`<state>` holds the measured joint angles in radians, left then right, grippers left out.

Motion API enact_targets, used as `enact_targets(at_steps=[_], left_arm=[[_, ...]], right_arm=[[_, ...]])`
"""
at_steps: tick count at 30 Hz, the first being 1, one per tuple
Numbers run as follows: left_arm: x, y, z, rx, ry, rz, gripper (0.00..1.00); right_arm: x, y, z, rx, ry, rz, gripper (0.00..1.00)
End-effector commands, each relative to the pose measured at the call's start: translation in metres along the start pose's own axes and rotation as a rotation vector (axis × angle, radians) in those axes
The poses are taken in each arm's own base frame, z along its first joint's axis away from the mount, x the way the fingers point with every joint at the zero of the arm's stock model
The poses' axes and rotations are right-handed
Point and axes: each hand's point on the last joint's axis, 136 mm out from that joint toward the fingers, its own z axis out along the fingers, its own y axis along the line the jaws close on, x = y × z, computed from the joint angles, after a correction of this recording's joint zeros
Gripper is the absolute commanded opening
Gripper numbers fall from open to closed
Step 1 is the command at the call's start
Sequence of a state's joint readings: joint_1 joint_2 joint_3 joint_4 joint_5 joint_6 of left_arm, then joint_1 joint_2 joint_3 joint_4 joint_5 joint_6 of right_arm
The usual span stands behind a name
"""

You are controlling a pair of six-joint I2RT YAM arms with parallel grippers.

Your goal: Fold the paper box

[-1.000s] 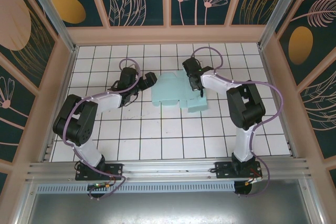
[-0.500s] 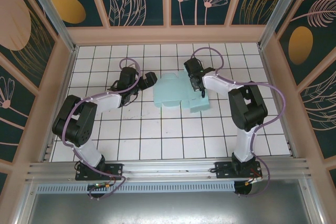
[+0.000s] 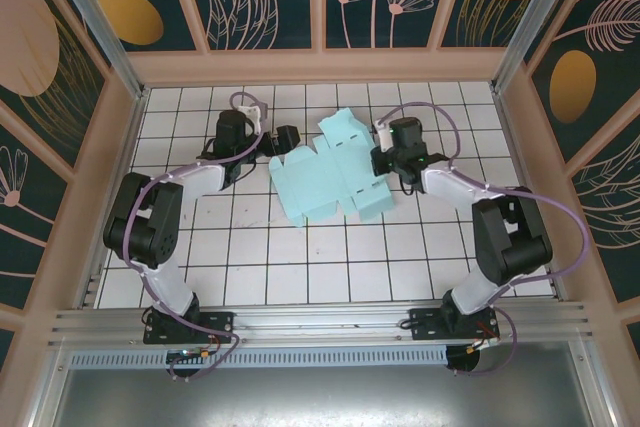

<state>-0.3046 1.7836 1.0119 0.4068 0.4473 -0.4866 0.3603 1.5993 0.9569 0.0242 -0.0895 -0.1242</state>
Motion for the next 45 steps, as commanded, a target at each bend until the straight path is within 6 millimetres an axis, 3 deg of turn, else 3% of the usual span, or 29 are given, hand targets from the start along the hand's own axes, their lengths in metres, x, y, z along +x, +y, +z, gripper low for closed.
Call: enact_targets(at_steps=[1, 8, 13, 20, 29, 39, 45], left_arm=[[0.001, -0.016, 0.007, 0.116, 0.044, 0.221, 0.99], [0.003, -0.028, 0.014, 0.232, 0.112, 0.408, 0.86], [0.002, -0.011, 0.03, 0.277, 0.202, 0.384, 0.75], [0.018, -0.007, 0.037, 0.344, 0.301, 0.359, 0.64], [0.029, -0.007, 0.04, 0.4, 0.338, 0.33, 0.38], [0.034, -0.001, 0.049, 0.396, 0.355, 0.282, 0.36], [0.028, -0.007, 0.045, 0.407, 0.333, 0.295, 0.17]], right_arm=[[-0.03, 0.019, -0.018, -0.189, -0.149, 0.002, 0.0], [-0.027, 0.024, -0.029, -0.29, -0.162, -0.006, 0.0], [-0.025, 0.031, -0.033, -0.334, -0.154, -0.02, 0.0], [-0.025, 0.033, -0.032, -0.354, -0.151, -0.017, 0.0], [-0.027, 0.033, -0.026, -0.361, -0.14, -0.002, 0.0], [-0.028, 0.034, -0.028, -0.367, -0.14, -0.002, 0.0], [-0.028, 0.033, -0.027, -0.364, -0.137, 0.006, 0.0]])
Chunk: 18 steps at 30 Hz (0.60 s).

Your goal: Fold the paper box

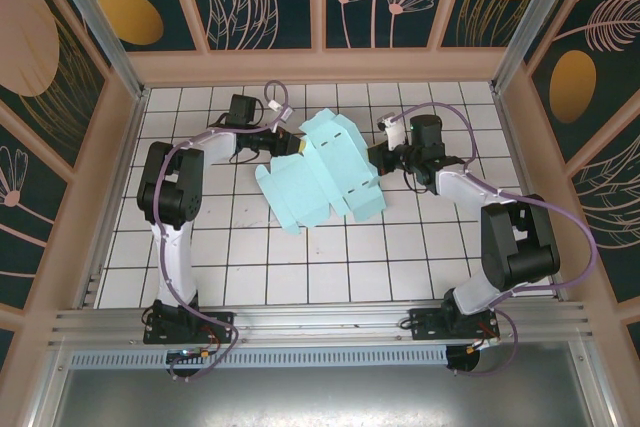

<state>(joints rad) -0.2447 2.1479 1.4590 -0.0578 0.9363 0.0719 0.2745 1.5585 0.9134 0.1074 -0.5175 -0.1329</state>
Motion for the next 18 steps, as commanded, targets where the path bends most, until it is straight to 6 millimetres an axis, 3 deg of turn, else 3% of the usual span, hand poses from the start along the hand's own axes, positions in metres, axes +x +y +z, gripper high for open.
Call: enact_targets(at_steps=[1, 7, 11, 18], left_arm=[[-0.0125, -0.01, -0.0037, 0.03, -0.025, 0.037, 0.16], [-0.0163, -0.015, -0.007, 0.03, -0.045, 0.056, 0.13], [-0.0163, -0.0159, -0.0083, 0.024, -0.056, 0.051, 0.3], [-0.0214, -0.0177, -0.0117, 0.01, -0.065, 0.051, 0.22]], right_arm=[[-0.0123, 0.0006, -0.0016, -0.01, -0.026, -0.015, 0.0], [-0.0108, -0.0012, 0.0, -0.002, -0.019, 0.003, 0.0], [-0.0099, -0.0012, 0.0012, -0.001, -0.015, 0.007, 0.0], [-0.0069, -0.0024, 0.0026, 0.004, -0.006, 0.013, 0.0]])
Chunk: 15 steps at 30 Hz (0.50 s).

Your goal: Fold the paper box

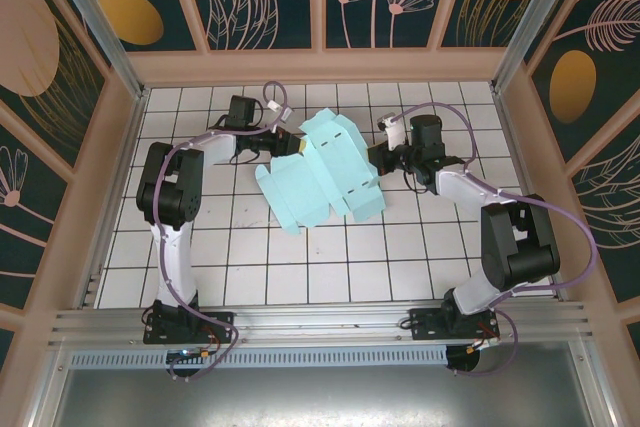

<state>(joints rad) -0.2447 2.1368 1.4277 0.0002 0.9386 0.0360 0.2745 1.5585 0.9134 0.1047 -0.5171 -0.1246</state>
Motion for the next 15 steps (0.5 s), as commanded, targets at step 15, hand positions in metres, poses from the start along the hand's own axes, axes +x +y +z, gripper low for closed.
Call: enact_targets(at_steps=[15], left_arm=[[-0.0131, -0.0141, -0.0092, 0.004, -0.026, 0.036, 0.31]], right_arm=[[-0.0072, -0.0011, 0.0037, 0.004, -0.003, 0.006, 0.0]])
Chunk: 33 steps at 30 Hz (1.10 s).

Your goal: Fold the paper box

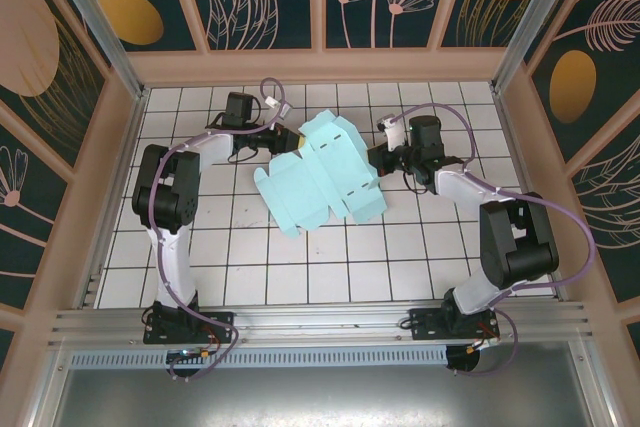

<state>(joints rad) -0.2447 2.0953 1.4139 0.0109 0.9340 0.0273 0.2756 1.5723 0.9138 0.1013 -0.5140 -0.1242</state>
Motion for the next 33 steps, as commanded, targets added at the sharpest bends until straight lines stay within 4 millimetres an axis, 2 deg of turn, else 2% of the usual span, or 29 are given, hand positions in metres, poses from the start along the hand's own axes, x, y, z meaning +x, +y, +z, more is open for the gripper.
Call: enact_targets(at_steps=[1, 2, 7, 11, 16, 24, 33], left_arm=[[-0.002, -0.003, -0.001, 0.005, -0.002, 0.011, 0.32], [-0.002, -0.003, -0.001, 0.004, -0.001, 0.01, 0.31], [-0.002, -0.004, -0.002, 0.008, 0.001, 0.015, 0.15], [0.001, -0.003, -0.001, 0.005, 0.008, 0.016, 0.17], [0.004, -0.004, -0.002, -0.001, 0.011, 0.033, 0.05], [-0.002, -0.013, -0.018, -0.076, -0.102, 0.15, 0.04], [-0.006, -0.02, -0.035, -0.172, -0.212, 0.254, 0.04]], right_arm=[[-0.012, 0.001, 0.0, 0.0, -0.018, -0.003, 0.0], [-0.013, 0.002, 0.0, -0.001, -0.021, -0.005, 0.0], [-0.013, 0.001, 0.0, 0.004, -0.019, -0.006, 0.0], [-0.015, 0.001, 0.0, 0.001, -0.022, -0.005, 0.0], [-0.017, 0.0, 0.0, 0.005, -0.027, 0.008, 0.0], [-0.021, -0.008, 0.008, 0.034, -0.044, 0.125, 0.0], [-0.007, -0.022, 0.022, 0.078, 0.016, 0.24, 0.0]])
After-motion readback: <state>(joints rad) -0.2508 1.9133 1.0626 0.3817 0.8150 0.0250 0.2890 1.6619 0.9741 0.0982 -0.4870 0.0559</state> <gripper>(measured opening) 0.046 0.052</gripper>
